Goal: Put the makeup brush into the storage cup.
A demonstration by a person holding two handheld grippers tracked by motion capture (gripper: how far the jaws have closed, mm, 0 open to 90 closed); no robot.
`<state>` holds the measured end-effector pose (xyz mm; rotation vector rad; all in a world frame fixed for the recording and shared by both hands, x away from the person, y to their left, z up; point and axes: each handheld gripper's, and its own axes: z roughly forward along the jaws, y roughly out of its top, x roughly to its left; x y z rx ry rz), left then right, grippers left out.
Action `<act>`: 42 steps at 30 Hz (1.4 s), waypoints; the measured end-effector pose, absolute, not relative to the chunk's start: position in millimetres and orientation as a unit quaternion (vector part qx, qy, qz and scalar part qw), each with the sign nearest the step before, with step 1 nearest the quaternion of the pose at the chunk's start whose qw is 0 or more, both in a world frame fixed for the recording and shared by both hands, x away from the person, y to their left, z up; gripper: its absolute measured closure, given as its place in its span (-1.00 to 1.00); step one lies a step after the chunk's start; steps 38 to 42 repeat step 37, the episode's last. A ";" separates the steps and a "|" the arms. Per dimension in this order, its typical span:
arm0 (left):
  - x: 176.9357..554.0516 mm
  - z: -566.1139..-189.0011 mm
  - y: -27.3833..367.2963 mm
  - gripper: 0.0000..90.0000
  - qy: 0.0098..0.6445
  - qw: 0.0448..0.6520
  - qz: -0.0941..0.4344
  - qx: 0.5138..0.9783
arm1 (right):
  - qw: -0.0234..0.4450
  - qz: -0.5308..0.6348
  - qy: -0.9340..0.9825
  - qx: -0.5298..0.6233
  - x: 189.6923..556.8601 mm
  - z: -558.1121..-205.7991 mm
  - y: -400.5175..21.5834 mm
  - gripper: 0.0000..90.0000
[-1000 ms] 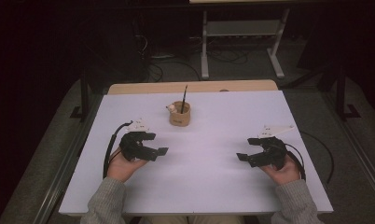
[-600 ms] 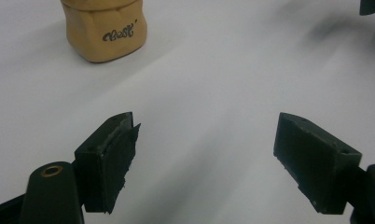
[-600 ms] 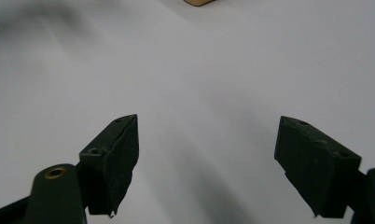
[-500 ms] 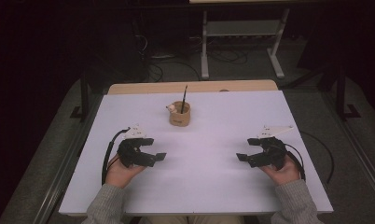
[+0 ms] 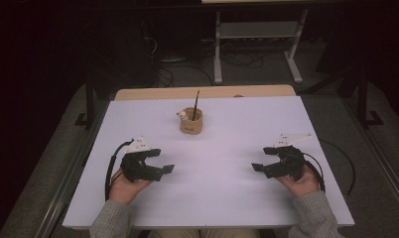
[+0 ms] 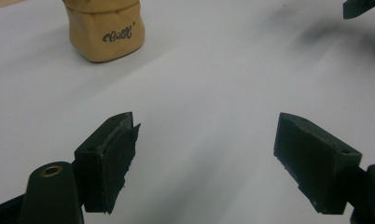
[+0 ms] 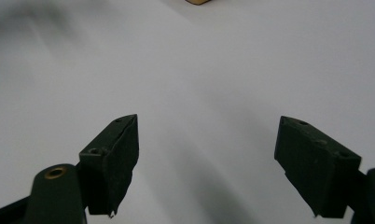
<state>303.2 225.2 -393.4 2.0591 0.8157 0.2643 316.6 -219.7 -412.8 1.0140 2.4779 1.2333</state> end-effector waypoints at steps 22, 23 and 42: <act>291.1 -408.9 243.5 -0.60 0.345 0.455 0.110 0.814 | 0.093 0.412 0.841 0.339 316.3 -417.7 -219.7 -0.54; 290.9 -408.6 244.1 -0.60 0.343 0.456 0.112 0.814 | 0.092 0.412 0.841 0.339 316.4 -417.8 -219.7 -0.54; 290.4 -410.0 246.4 -0.60 0.344 0.456 0.111 0.813 | 0.093 0.412 0.844 0.330 314.0 -417.4 -218.5 -0.54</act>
